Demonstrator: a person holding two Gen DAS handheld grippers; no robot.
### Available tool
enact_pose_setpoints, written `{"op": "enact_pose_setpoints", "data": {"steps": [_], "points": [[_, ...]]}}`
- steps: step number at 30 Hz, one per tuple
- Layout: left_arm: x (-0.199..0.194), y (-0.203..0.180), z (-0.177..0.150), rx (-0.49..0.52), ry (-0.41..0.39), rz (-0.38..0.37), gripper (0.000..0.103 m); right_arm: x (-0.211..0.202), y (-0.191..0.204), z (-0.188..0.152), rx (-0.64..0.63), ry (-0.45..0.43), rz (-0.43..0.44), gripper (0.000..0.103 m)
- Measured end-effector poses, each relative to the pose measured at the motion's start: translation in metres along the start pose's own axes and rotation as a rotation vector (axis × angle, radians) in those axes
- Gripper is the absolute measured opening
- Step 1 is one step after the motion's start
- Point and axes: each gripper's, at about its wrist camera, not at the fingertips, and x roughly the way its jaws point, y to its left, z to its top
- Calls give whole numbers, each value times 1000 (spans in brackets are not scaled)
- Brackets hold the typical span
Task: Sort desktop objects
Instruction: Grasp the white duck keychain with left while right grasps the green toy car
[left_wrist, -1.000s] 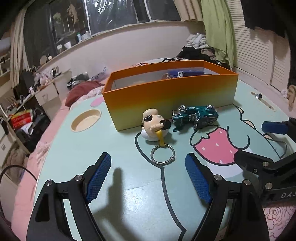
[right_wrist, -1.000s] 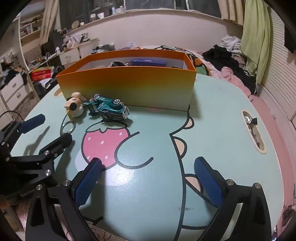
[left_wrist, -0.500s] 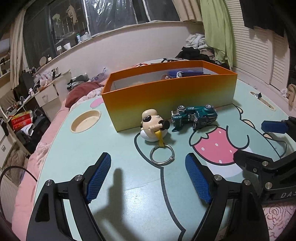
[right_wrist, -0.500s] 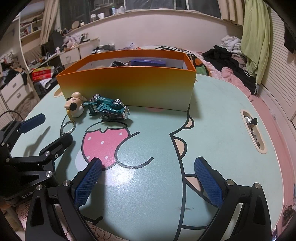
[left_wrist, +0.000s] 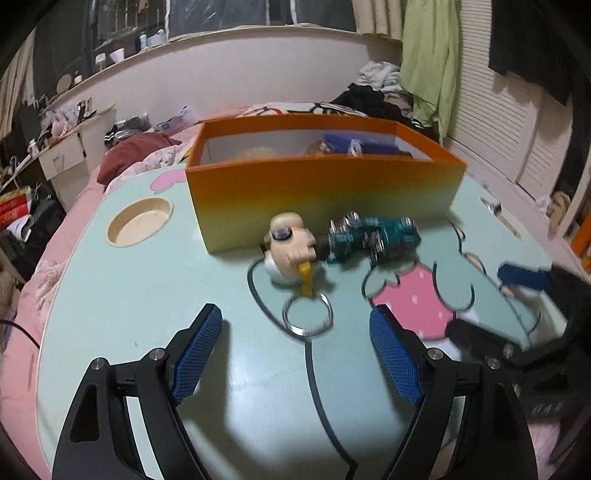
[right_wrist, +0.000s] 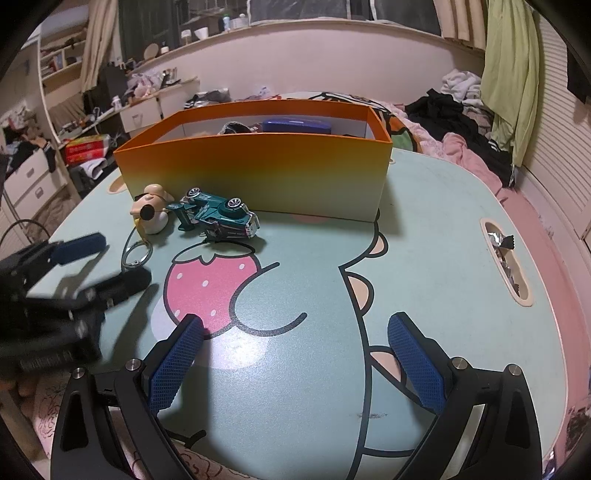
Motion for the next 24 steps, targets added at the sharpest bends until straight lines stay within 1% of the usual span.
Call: {"op": "enact_pose_setpoints", "data": {"steps": [2,4,5,6,7,8,9,11,12,14,16,18,20,21,22,23,24], "points": [[-1,-11,11,39,-26,26,82,-1,0,1,-1,-1,1,100],[4,-22,25,83,-21,32,81,-1,0,2,-1,-1,2,100],[9,-24,29,88,-10,27,74,-2,-1,1,2,-3,6,100],[15,-25,32,90,12,26,62,-2,-1,2,7,-6,14,100],[23,-23,33,87,41,29,56,-3,-3,2,13,-11,27,100],[32,-20,34,78,76,22,41,-5,-5,2,24,-16,47,100],[32,-16,33,57,62,-24,37,-5,-7,3,34,-19,67,100],[25,-6,30,22,42,-83,37,-8,-9,8,56,-20,104,100],[17,-2,27,12,13,-100,37,-9,-7,13,52,-25,116,100],[-1,2,21,12,-50,-114,37,-13,-1,23,22,-49,120,100],[-18,7,15,14,-92,-131,37,-13,12,37,-40,-78,120,100],[-27,17,11,-6,-102,-146,37,1,29,54,-121,-37,125,100],[-34,27,8,-30,-118,-149,37,19,42,66,-171,17,118,99],[-35,31,8,-36,-123,-144,37,27,46,71,-186,35,110,94],[-35,33,8,-39,-127,-141,37,34,49,76,-195,50,103,85],[-37,35,9,-46,-133,-139,37,41,52,79,-201,71,101,80],[-38,37,9,-53,-137,-140,37,51,55,82,-208,109,115,68]]}}
